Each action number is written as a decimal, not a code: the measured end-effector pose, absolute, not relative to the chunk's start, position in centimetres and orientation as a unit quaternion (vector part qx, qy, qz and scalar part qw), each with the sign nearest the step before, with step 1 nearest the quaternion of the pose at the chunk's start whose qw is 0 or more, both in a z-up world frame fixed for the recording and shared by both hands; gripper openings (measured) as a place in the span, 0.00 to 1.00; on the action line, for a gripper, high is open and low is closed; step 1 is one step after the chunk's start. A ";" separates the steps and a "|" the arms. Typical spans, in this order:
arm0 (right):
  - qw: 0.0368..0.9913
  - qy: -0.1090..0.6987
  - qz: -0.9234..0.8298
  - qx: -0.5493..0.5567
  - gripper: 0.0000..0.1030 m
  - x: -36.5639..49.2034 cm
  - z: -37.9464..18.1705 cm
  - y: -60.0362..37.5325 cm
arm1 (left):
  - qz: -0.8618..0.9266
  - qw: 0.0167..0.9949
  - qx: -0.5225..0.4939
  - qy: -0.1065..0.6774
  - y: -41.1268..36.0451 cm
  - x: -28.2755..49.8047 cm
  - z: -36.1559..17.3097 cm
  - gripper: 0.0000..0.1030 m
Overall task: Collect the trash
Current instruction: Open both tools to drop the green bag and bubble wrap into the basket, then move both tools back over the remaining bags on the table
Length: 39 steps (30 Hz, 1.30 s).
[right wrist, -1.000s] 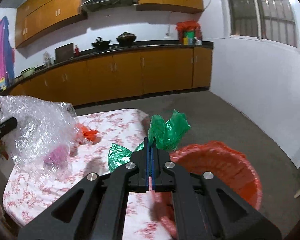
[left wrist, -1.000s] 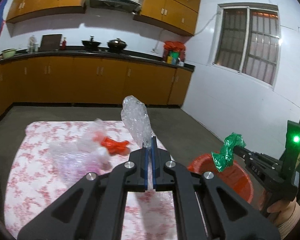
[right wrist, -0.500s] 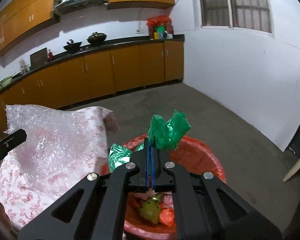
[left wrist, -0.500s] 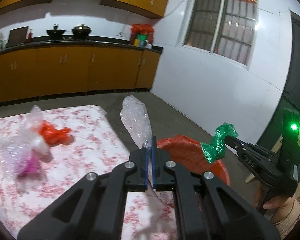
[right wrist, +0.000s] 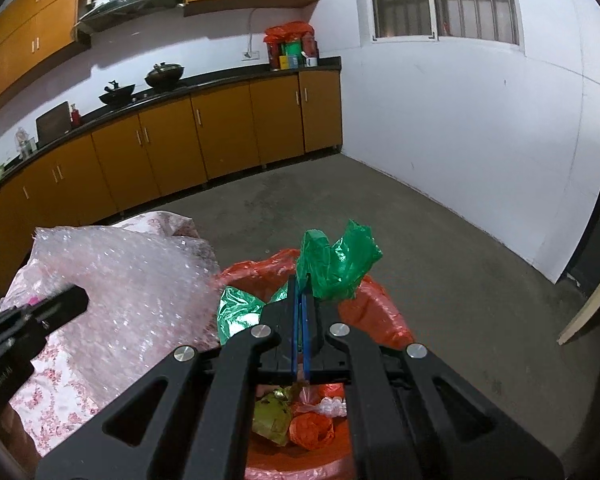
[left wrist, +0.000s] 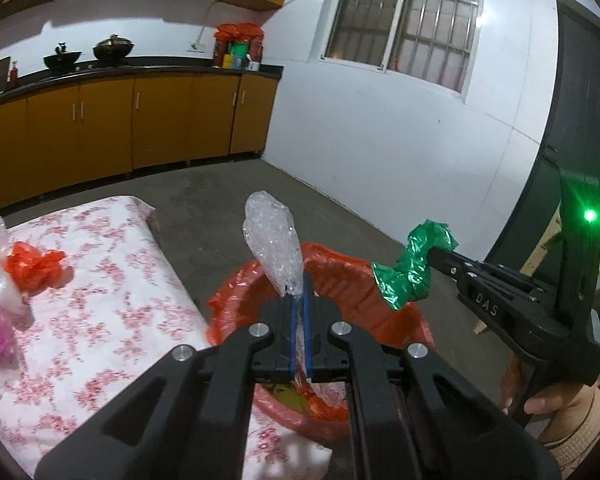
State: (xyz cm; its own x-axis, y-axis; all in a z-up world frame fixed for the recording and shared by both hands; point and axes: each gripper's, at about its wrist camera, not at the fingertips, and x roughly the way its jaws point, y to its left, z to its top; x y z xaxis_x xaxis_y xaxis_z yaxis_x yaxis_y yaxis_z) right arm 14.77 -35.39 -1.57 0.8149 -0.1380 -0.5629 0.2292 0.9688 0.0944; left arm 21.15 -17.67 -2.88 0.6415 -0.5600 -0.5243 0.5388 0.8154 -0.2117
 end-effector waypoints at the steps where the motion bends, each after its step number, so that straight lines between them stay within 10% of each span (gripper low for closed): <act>1: 0.949 0.290 -0.097 0.082 0.02 14.8 -1.7 -35.6 | -0.306 0.904 -0.016 0.298 -17.9 21.2 -3.0 0.05; 8: 0.945 0.300 -0.091 0.095 0.04 15.5 -2.4 -36.3 | -0.306 0.899 -0.006 0.313 -19.2 21.8 -4.5 0.22; 13: 0.947 0.289 -0.097 0.098 0.47 15.0 -2.5 -36.6 | -0.293 0.901 -0.011 0.320 -18.6 22.1 -4.9 0.31; 23: 0.950 0.282 -0.115 0.072 0.56 14.8 -2.3 -36.3 | -0.237 0.922 -0.023 0.306 -14.8 21.8 -4.4 0.55; 39: 0.960 0.273 -0.051 0.045 0.56 16.6 -1.4 -30.2 | -0.119 0.956 -0.029 0.267 -4.4 20.0 -2.8 0.63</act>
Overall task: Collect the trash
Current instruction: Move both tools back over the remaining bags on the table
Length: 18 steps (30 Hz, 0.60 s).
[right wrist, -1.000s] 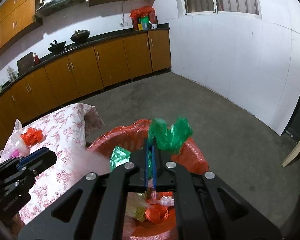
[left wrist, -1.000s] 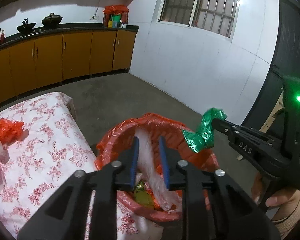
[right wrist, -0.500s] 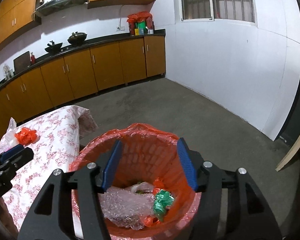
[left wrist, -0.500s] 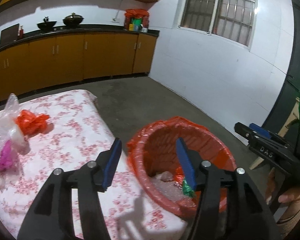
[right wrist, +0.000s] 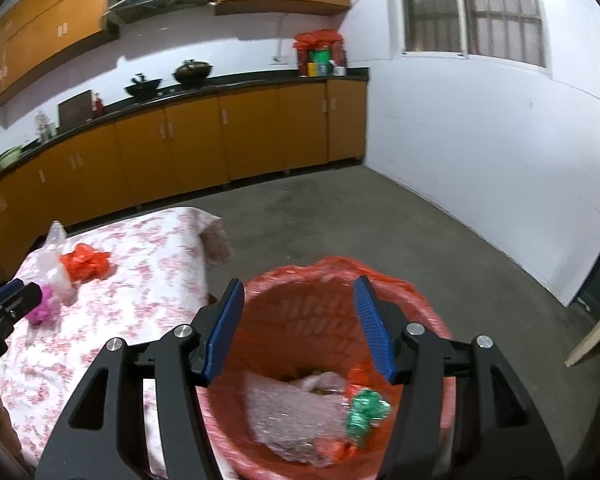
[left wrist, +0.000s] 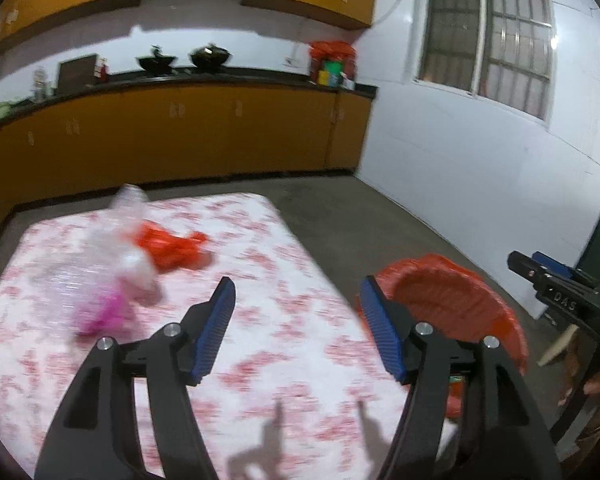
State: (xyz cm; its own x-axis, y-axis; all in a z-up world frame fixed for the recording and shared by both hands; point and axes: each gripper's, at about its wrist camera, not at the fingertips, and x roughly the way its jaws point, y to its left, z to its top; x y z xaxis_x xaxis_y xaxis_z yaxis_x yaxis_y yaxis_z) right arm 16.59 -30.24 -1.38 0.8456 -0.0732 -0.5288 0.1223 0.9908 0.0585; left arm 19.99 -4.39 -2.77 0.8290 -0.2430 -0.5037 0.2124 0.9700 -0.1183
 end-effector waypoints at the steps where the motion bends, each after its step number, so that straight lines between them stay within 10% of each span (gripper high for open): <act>1: 0.960 0.273 -0.040 0.043 0.56 16.9 -1.3 -29.4 | -0.108 0.959 -0.025 0.262 -3.5 19.7 -2.7 0.64; 18: 0.948 0.279 0.154 0.000 0.54 23.5 -2.1 -10.7 | 0.082 0.969 -0.048 0.230 13.3 17.3 -3.4 0.76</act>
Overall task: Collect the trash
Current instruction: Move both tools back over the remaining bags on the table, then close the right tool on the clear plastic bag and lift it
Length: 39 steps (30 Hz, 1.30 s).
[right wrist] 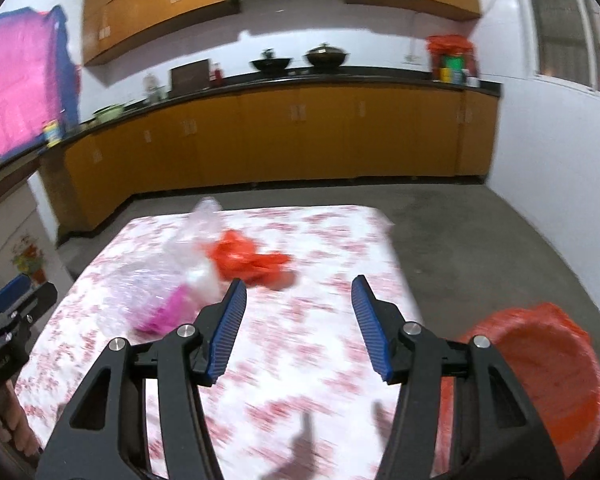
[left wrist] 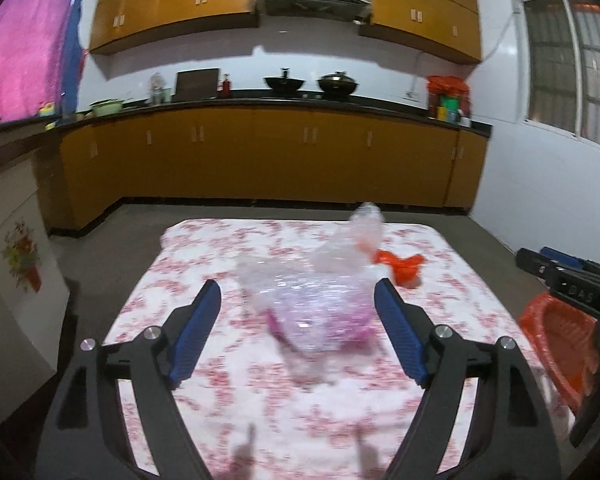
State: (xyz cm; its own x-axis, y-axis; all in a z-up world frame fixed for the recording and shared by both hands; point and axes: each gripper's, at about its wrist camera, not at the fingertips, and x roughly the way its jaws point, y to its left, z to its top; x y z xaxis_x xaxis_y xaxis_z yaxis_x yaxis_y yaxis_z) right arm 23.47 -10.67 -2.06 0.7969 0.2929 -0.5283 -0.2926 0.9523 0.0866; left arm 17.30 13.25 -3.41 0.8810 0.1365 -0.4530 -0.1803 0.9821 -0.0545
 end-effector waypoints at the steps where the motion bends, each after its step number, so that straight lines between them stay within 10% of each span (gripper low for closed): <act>1: 0.946 0.280 0.163 -0.003 0.54 23.9 -2.2 -9.7 | 0.087 0.968 -0.050 0.231 13.7 17.4 -3.5 0.77; 24: 0.914 0.332 0.228 -0.044 0.52 31.1 -8.2 1.4 | 0.140 0.957 -0.088 0.238 21.3 19.5 -5.9 0.77; 31: 0.901 0.358 0.239 -0.050 0.23 31.4 -9.2 1.8 | 0.132 0.956 -0.097 0.244 20.9 20.1 -6.3 0.77; 39: 0.905 0.348 0.243 -0.036 0.16 30.4 -8.2 0.1 | 0.112 0.957 -0.095 0.250 20.0 20.7 -6.2 0.77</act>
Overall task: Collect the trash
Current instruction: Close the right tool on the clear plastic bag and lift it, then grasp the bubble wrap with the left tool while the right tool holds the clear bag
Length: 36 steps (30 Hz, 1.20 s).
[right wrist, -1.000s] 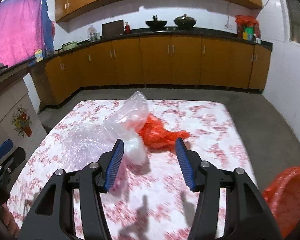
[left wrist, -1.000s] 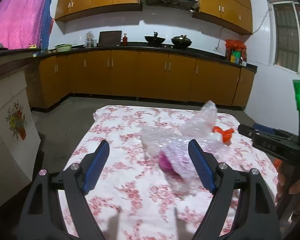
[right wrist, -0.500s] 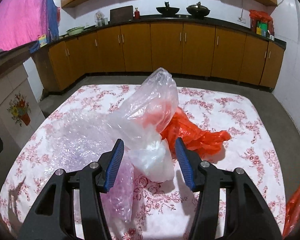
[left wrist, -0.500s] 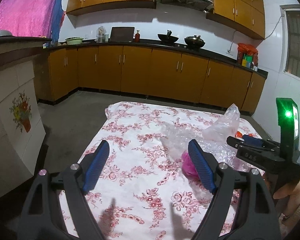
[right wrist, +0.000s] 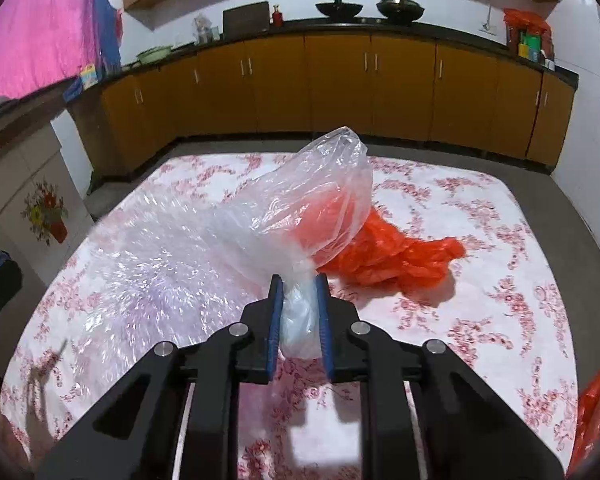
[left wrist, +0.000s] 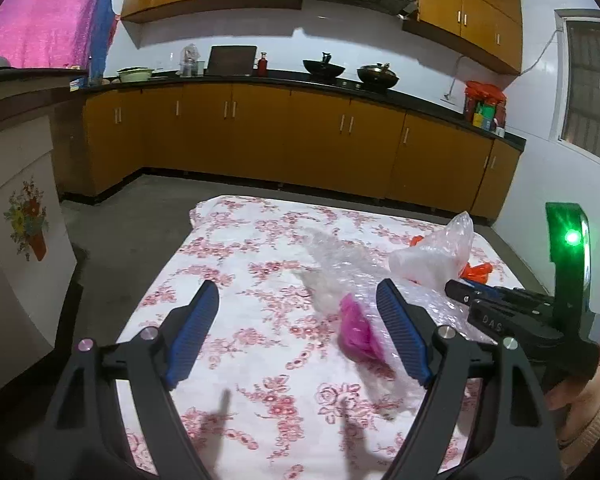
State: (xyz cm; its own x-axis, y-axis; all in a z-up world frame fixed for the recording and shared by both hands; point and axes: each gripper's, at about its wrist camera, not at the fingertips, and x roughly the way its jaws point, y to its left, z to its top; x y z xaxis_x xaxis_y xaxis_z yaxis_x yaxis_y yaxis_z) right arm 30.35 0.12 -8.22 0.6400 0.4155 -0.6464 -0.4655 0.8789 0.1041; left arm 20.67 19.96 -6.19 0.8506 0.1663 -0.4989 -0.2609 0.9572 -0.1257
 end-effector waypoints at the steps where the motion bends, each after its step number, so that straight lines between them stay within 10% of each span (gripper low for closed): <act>1: 0.906 0.345 0.243 -0.034 0.16 30.2 -8.1 -0.1 | 0.108 0.957 -0.094 0.250 19.8 20.8 -6.1 0.77; 31: 0.934 0.326 0.140 0.051 0.16 26.3 -6.9 -14.1 | 0.053 0.955 -0.015 0.291 7.7 24.8 -7.0 0.77; 36: 0.933 0.325 0.141 0.059 0.16 25.9 -6.7 -14.7 | 0.078 0.948 0.011 0.309 7.0 26.4 -8.0 0.63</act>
State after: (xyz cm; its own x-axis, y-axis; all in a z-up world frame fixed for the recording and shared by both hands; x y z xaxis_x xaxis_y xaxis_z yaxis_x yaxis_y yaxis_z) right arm 25.86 -14.65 -6.66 0.7497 0.3013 -0.5892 -0.2242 0.9533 0.2021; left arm 26.37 7.04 -8.04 0.7974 0.1555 -0.5831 -0.1415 0.9875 0.0700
